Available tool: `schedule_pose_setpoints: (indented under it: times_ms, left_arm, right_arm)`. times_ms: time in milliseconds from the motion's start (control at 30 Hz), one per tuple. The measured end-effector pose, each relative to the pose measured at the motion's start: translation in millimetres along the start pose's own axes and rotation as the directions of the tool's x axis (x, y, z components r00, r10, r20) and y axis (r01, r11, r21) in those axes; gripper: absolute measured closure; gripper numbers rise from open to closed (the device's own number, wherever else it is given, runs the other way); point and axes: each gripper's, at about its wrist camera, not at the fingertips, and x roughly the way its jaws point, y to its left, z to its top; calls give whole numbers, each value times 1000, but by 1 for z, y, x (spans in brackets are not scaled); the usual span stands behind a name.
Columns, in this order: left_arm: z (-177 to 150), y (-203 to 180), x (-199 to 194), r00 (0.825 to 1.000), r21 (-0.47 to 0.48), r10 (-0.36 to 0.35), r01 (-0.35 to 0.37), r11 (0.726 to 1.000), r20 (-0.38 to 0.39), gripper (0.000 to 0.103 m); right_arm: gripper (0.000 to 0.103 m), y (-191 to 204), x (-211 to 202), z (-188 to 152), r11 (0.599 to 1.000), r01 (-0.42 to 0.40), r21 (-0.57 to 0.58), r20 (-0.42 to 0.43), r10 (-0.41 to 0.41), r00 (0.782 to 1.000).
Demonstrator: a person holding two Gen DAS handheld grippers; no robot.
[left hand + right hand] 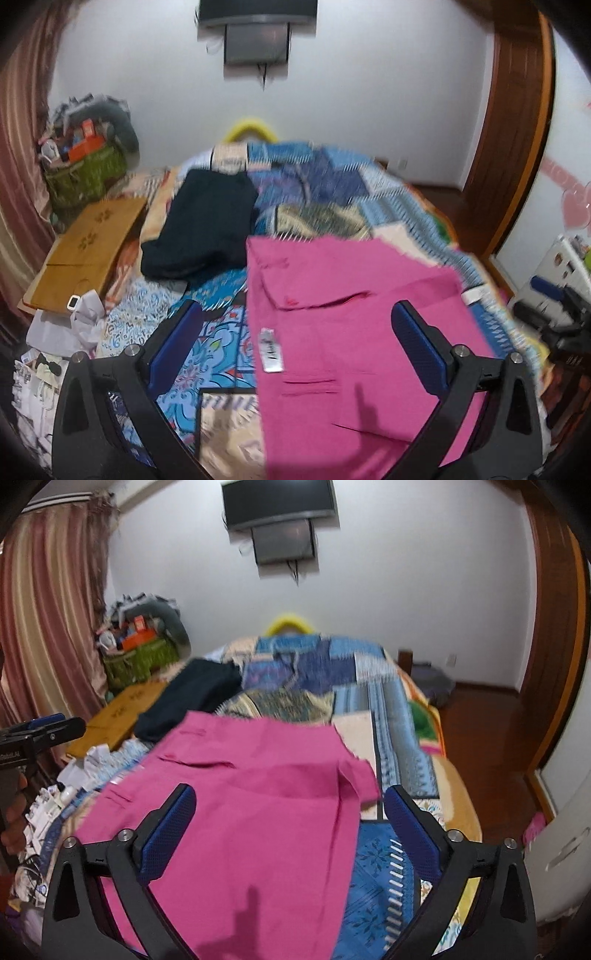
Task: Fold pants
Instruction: 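Lower the right gripper to the pink trouser leg hem and close it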
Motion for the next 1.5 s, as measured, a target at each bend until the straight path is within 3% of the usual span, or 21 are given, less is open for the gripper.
schedule_pose_setpoints:
  times_ms: [133,300,433,500,600,633,700,767,867,1100,1267,1333,1500]
  left_arm:
    - [0,16,43,992,11,-1,2,1000,-123,11]
    - [-8,32,96,949,-32,-88,83,996,-302,32]
    - [-12,32,119,919,-50,-123,112,992,-376,46]
    - [-12,31,125,909,-46,-130,122,991,-396,49]
    - [-10,30,131,902,-30,-144,144,989,-407,68]
    - [-10,29,132,896,-28,-153,155,987,-416,70]
    - [-11,28,136,894,-14,-152,161,987,-422,71]
    - [-13,26,139,897,12,-130,149,989,-422,75]
    - [-15,29,139,913,32,-68,88,996,-402,79]
    - [-21,29,143,922,45,-15,35,998,-388,80]
    - [-20,31,144,917,44,-28,49,998,-397,80]
    - [-19,31,144,915,42,-41,63,997,-402,80]
    - [-9,28,139,904,35,-72,96,995,-422,79]
  right_arm:
    - [9,-21,24,2,999,-35,21,-87,37,996]
    - [14,-41,56,9,998,-49,39,-148,54,987]
    - [24,-41,77,15,997,-82,12,-183,83,980]
    - [39,-41,89,16,995,-96,3,-209,94,973]
    - [59,-39,104,15,994,-107,-20,-242,99,965]
    - [62,-41,108,15,994,-110,-22,-244,102,964]
    - [81,-43,113,12,993,-116,-16,-256,108,961]
    - [93,-44,117,7,992,-123,-12,-270,116,956]
    - [97,-43,120,8,994,-108,-29,-274,96,957]
    - [99,-53,127,6,998,-58,-26,-299,47,953]
    - [101,-68,136,-2,1000,7,-11,-357,-10,934]
    - [101,-76,136,-3,1000,-11,26,-380,20,925]
    - [100,-76,106,1,1000,-21,16,-328,25,944]
